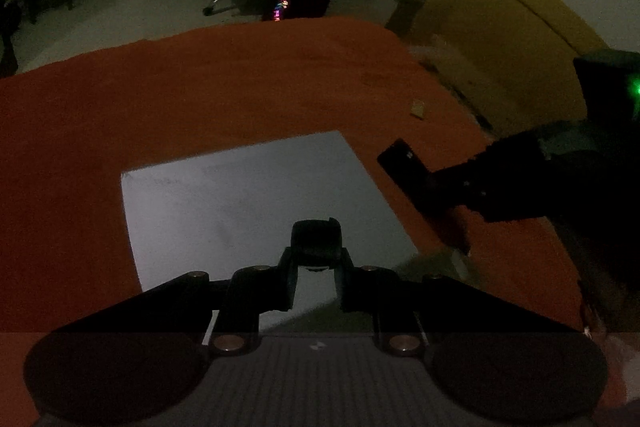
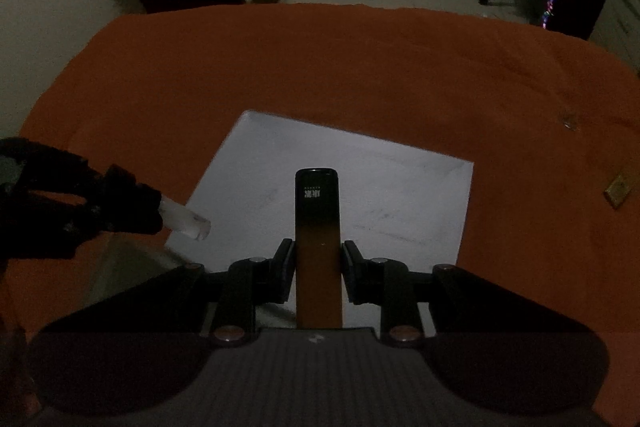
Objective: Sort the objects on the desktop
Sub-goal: 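Lift the clear tube with left tool while right tool lifts the orange tube, then carry the clear tube with left tool while right tool carries the orange tube into the box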
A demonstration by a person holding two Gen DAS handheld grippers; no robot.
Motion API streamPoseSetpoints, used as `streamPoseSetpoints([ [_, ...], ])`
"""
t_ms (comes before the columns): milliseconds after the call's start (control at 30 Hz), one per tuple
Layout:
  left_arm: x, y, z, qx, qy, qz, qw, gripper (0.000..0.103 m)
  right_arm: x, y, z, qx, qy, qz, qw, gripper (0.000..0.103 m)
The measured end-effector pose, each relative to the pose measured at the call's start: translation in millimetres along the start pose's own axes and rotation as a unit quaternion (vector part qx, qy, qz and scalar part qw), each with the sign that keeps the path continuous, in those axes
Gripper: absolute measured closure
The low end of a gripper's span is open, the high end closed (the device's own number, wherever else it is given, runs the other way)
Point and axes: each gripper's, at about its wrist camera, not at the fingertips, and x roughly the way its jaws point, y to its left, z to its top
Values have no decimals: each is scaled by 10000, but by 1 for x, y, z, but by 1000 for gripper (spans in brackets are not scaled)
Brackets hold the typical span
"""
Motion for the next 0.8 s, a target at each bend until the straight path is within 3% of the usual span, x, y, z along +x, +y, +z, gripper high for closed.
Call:
streamPoseSetpoints([
  [200,-18,-34,-34,177,1,-182,9997,87,-33,26,-31,-289,-79,232,9993,76],
  [333,-21,-39,-62,-112,145,-162,9997,87,-37,40,-62,-398,71,271,9988,76],
  [533,-8,-38,-95,-315,474,-129,9983,87,-25,52,-102,-312,444,358,9979,76],
  [800,2,-44,-119,-493,840,-196,9951,87,-7,62,-130,-157,759,374,9963,76],
])
